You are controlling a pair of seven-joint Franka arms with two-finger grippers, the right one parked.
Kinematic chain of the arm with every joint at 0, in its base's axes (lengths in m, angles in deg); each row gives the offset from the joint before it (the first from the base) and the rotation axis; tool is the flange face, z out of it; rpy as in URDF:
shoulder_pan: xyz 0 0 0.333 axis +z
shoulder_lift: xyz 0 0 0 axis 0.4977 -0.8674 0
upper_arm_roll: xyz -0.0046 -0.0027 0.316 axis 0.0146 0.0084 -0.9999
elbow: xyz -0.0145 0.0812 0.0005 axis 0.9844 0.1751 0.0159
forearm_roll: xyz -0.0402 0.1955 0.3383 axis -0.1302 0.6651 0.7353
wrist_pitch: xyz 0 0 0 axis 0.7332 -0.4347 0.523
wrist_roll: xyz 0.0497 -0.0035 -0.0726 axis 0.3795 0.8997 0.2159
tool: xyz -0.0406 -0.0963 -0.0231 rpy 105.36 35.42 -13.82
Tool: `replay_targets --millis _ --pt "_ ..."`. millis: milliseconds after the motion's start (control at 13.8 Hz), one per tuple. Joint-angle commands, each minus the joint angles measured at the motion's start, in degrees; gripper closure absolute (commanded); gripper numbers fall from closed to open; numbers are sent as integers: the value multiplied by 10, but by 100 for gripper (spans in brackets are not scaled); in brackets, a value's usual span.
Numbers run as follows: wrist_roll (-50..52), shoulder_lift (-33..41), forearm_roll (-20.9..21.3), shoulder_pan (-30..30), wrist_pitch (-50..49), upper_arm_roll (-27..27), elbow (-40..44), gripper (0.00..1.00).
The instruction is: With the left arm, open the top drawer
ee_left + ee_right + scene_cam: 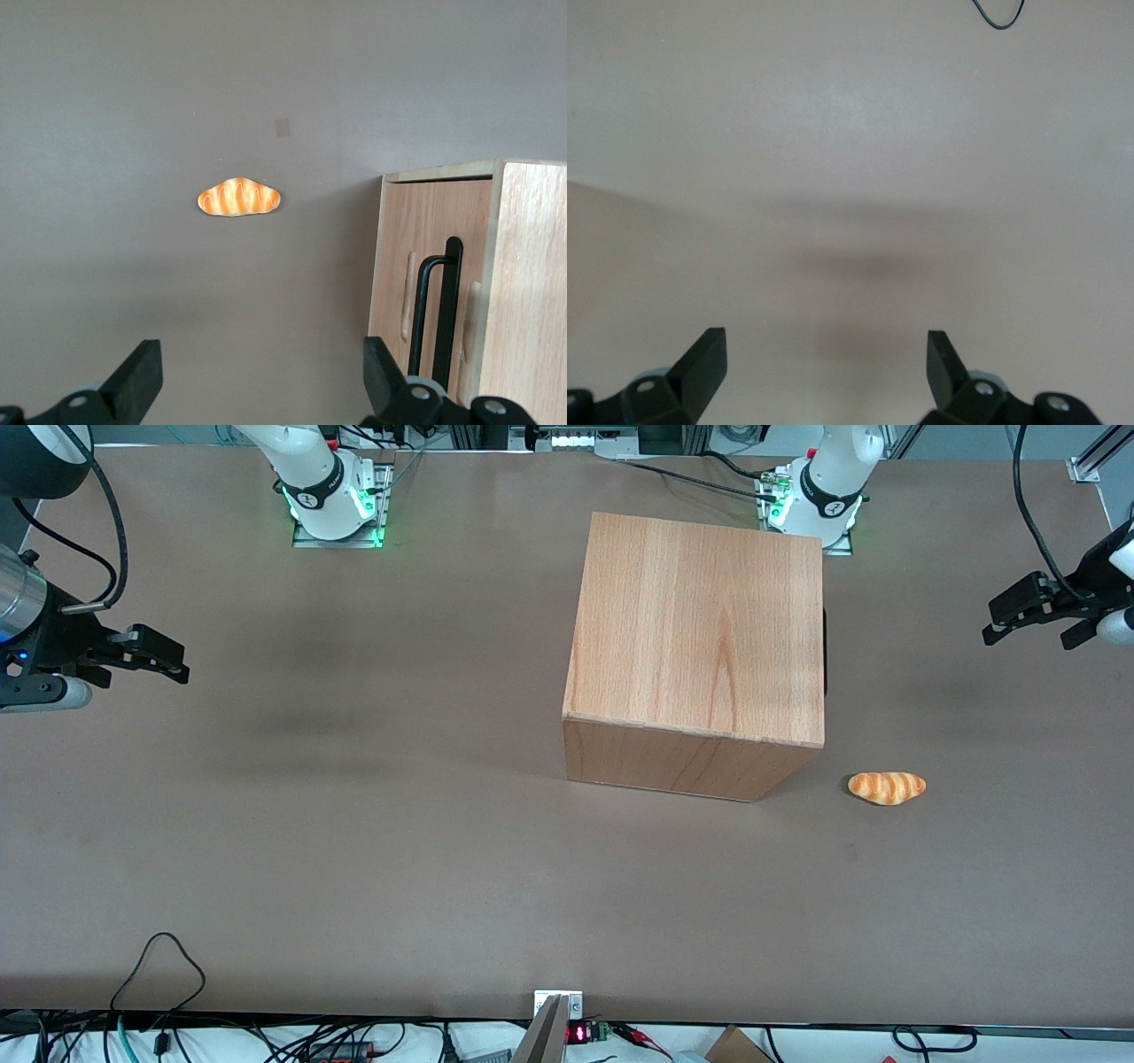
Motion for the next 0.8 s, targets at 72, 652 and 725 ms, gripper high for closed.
replay_targets --millis 72,652,725 --pt "12 -4 2 -7 -28 -5 27 0" --pt "41 -33 -11 -14 -44 12 2 0" --pt "41 -33 -37 -14 -36 15 -12 0"
